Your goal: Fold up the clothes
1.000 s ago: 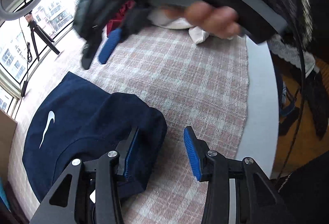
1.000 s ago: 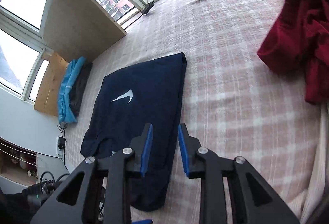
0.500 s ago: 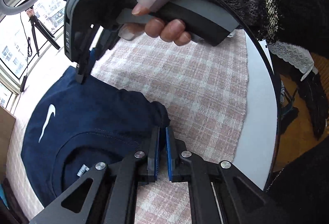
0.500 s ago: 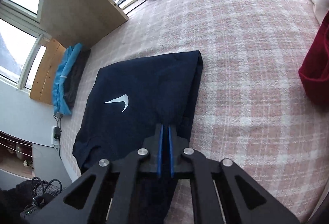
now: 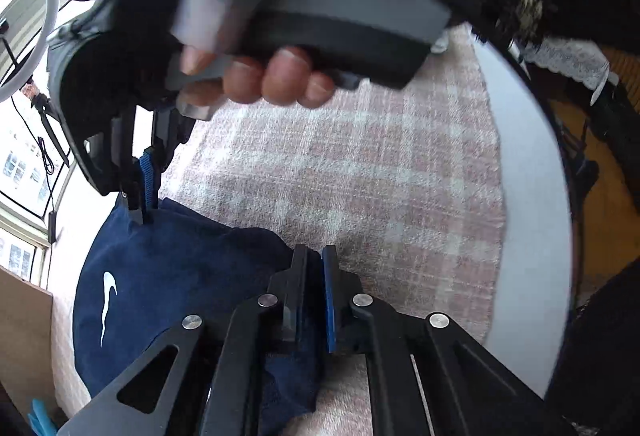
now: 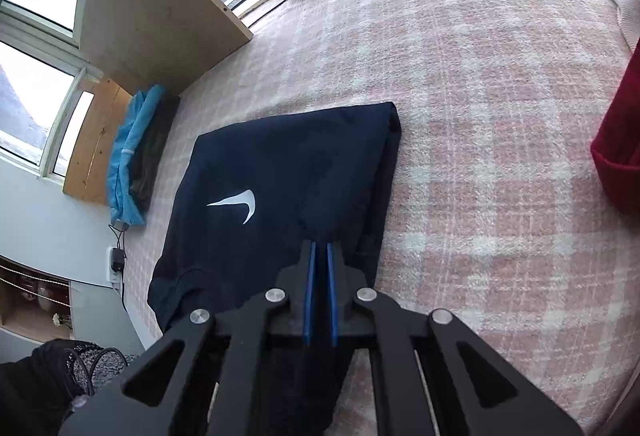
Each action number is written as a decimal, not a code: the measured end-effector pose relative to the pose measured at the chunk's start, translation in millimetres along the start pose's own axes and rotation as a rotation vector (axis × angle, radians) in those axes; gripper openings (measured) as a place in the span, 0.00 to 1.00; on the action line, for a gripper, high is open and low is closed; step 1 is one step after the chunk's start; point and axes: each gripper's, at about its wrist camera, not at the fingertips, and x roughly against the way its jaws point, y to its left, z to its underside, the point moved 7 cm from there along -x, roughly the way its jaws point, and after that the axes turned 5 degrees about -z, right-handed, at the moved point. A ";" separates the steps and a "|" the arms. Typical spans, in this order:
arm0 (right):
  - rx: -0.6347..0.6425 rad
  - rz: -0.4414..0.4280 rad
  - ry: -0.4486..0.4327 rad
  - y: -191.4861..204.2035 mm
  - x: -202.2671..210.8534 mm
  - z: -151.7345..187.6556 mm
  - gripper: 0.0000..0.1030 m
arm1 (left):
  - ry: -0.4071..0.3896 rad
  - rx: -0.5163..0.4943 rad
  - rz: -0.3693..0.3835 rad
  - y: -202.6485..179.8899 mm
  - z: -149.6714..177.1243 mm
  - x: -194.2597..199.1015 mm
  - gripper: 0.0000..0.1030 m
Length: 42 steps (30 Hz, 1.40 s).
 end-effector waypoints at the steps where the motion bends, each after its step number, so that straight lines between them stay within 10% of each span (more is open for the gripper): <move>1: 0.002 -0.001 -0.008 0.4 0.9 -0.4 0.04 | -0.024 0.025 0.030 4.3 -2.5 11.7 0.06; 4: -0.020 -0.032 -0.040 -5.2 8.6 -4.1 0.04 | -0.061 0.086 0.207 4.5 -5.5 36.5 0.02; 8: -0.050 -0.099 -0.090 -9.7 38.2 23.9 0.07 | 0.012 0.097 0.233 -1.2 13.6 44.6 0.15; 11: -0.047 -0.153 -0.124 -3.7 60.9 73.0 0.10 | 0.045 0.182 0.189 29.9 36.4 55.0 0.21; 13: -0.030 -0.130 -0.125 0.9 61.6 107.7 0.37 | 0.057 0.262 0.127 65.0 54.0 58.9 0.32; 15: -0.004 -0.100 -0.127 7.3 57.3 134.6 0.42 | 0.073 0.381 0.060 106.5 77.8 63.8 0.35; 24: 0.139 0.019 -0.106 25.9 27.0 150.8 0.40 | 0.159 0.845 0.016 185.8 198.3 40.2 0.35; 27: 0.104 0.029 -0.069 21.5 21.5 148.2 0.14 | 0.191 0.810 0.021 176.9 204.6 30.0 0.35; 29: 0.047 -0.044 -0.065 23.5 32.2 147.7 0.08 | 0.216 0.782 0.014 170.6 206.9 23.5 0.35; 33: -0.272 -0.497 -0.115 12.9 55.0 145.6 0.08 | 0.204 0.753 0.013 163.4 204.9 20.4 0.40; 39: -0.408 -0.295 0.000 -33.0 33.7 168.5 0.14 | 0.164 0.743 0.024 160.3 200.8 38.0 0.40; 42: -0.217 -0.091 -0.075 -13.9 58.9 150.9 0.19 | 0.115 0.784 0.022 162.1 207.0 65.0 0.41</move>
